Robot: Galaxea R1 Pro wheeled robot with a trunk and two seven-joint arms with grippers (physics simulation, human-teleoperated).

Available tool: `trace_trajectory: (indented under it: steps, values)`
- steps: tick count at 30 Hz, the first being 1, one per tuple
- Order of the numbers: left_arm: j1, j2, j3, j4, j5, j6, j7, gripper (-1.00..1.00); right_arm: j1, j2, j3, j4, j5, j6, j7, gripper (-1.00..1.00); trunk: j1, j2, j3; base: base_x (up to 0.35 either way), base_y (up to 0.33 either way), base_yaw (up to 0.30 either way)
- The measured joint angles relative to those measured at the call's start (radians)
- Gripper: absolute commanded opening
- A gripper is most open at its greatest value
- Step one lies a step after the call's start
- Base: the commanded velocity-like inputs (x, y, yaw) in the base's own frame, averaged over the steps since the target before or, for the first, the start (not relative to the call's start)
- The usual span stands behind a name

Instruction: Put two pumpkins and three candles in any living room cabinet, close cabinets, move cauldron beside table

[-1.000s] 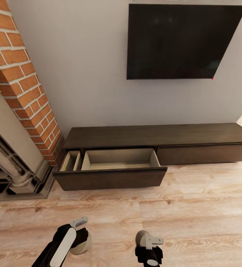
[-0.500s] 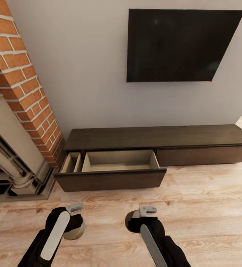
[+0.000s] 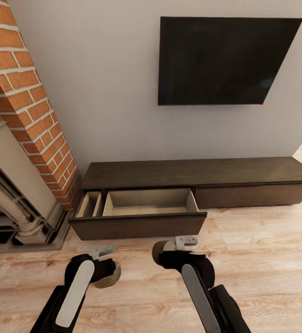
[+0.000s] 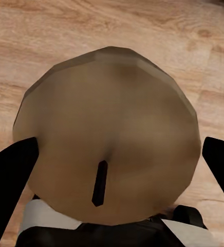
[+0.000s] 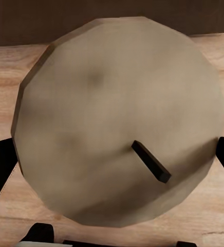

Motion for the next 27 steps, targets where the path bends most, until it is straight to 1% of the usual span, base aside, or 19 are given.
trace_trajectory:
  steps: [2, 4, 6, 12, 27]
  values:
    - [0.001, -0.01, -0.007, -0.001, -0.016, 0.006, 0.001, -1.0, 0.0, 0.0, 0.0, -0.004, -0.002, 0.001, 0.0, -1.0, -0.008, 0.014, 0.006, 0.0, 0.0, 0.0]
    - [0.001, -0.015, -0.009, -0.001, -0.013, 0.002, 0.001, -1.0, 0.0, 0.0, -0.001, -0.006, -0.001, 0.001, 0.0, -1.0, -0.015, 0.028, 0.013, 0.0, 0.0, 0.0]
    - [0.001, -0.017, -0.007, -0.001, -0.018, 0.003, 0.002, -1.0, 0.0, 0.0, -0.002, -0.006, -0.002, 0.001, 0.001, -1.0, -0.023, 0.042, 0.019, 0.0, 0.0, 0.0]
    - [0.001, -0.017, 0.006, 0.002, -0.02, 0.001, 0.003, -1.0, 0.0, 0.0, -0.001, -0.003, -0.003, 0.001, 0.001, -1.0, -0.046, 0.084, 0.038, 0.0, 0.0, 0.0]
    - [0.001, -0.017, 0.006, 0.007, -0.018, 0.0, 0.004, -1.0, 0.0, 0.0, -0.002, 0.006, -0.003, -0.005, 0.004, -1.0, -0.104, 0.189, 0.085, 0.0, 0.0, 0.0]
